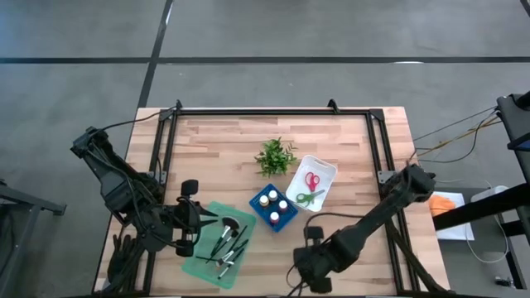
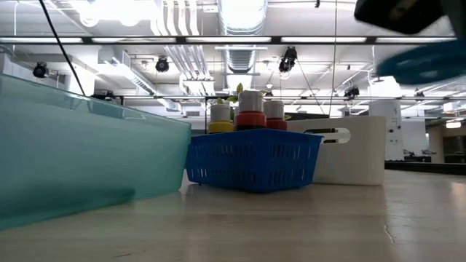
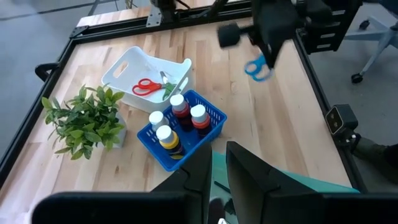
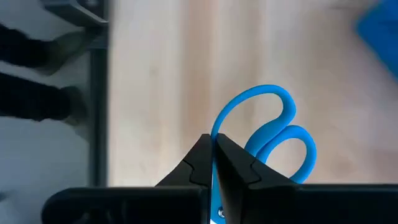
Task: Pick & Place Paint Supplies
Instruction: Put the blue scissors into the white bin
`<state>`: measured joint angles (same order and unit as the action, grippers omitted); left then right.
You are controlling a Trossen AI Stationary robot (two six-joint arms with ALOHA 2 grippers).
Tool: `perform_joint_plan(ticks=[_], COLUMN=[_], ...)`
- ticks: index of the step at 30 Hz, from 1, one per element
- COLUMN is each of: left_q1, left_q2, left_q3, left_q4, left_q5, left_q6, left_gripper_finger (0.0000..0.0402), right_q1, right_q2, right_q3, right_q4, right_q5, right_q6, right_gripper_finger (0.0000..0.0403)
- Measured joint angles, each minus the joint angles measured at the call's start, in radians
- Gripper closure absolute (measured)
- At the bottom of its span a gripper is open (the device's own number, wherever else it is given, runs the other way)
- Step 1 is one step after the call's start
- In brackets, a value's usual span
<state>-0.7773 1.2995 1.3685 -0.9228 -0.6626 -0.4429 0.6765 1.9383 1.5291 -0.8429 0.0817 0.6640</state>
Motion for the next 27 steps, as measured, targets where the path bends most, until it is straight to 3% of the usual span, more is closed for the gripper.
perform_joint_plan(ticks=[6, 12, 18, 20, 27], left_q1=[0.0, 0.0, 0.0, 0.0, 0.001], left_q2=[0.0, 0.0, 0.0, 0.0, 0.0], left_q3=[0.0, 0.0, 0.0, 0.0, 0.0], left_q4=[0.003, 0.007, 0.01, 0.011, 0.011], left_q5=[-0.019, -0.056, -0.091, -0.107, -0.13], left_q6=[0.0, -0.004, -0.037, -0.047, -0.077], left_gripper_finger=[0.0345, 0.0346, 0.0346, 0.0346, 0.0346], right_q1=[-0.028, -0.162, -0.403, -0.482, -0.634], right_q2=[-0.147, -0.281, -0.384, -0.411, -0.487], right_q3=[-0.001, -0.052, -0.2, -0.27, -0.515], right_q4=[-0.16, -0.215, -0.145, -0.084, 0.113], right_q5=[0.141, 0.256, 0.257, 0.214, 0.145], right_q6=[0.042, 0.03, 0.031, 0.052, 0.262], right_gripper_finger=[0.0396, 0.0396, 0.0396, 0.0396, 0.0396])
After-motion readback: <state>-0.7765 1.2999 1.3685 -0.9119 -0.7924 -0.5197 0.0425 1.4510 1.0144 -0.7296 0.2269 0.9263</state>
